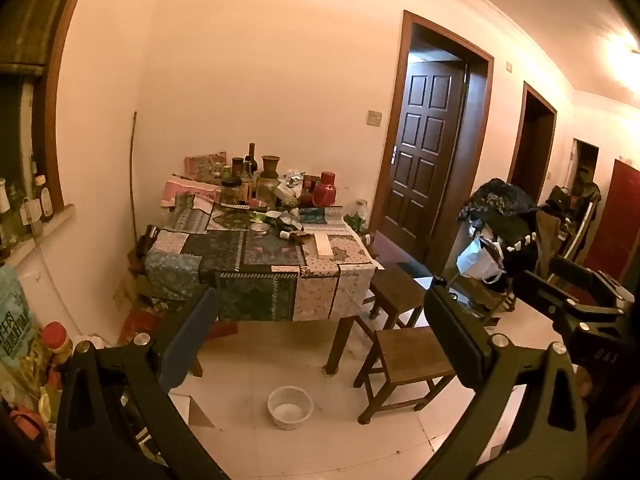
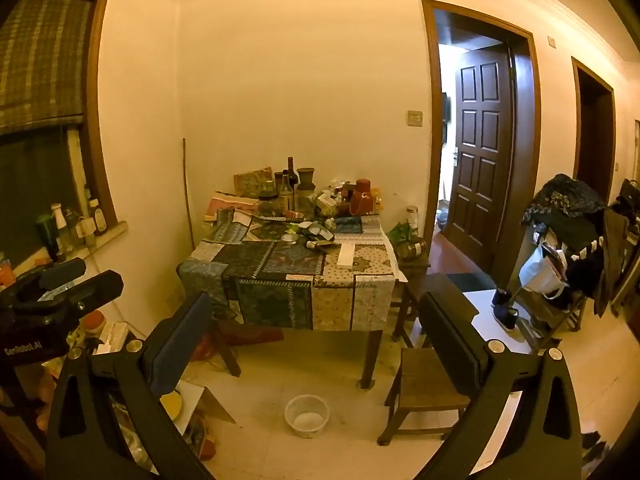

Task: Collect trash

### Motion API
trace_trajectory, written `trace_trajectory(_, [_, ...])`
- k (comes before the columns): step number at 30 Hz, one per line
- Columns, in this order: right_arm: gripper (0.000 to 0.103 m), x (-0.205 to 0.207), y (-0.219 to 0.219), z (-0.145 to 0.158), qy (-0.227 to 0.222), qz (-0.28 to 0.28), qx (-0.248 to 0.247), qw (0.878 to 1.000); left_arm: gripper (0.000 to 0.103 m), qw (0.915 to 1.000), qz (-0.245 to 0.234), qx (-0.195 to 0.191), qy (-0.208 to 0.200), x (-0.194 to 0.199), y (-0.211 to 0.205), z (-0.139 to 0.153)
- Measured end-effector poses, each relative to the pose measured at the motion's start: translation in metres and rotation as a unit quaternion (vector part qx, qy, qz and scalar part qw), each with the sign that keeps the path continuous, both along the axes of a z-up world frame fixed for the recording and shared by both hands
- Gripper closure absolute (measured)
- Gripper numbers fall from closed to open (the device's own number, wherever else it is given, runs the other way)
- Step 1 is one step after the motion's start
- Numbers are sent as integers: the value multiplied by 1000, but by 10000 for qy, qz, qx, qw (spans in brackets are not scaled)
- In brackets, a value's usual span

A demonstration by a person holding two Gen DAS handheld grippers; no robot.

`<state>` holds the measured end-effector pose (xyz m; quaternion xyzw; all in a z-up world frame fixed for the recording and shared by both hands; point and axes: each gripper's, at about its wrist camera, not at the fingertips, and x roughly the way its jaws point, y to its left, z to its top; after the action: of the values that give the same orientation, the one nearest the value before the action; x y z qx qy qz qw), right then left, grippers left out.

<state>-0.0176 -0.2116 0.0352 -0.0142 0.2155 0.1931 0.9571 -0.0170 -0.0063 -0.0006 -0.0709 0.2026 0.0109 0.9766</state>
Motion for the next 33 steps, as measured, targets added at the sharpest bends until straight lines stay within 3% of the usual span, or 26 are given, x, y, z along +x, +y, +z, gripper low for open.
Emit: trace_trajectory(33, [0,-7,0,0,101,36,64,9999,0,10000,-71,40,6,-3,-8,-4])
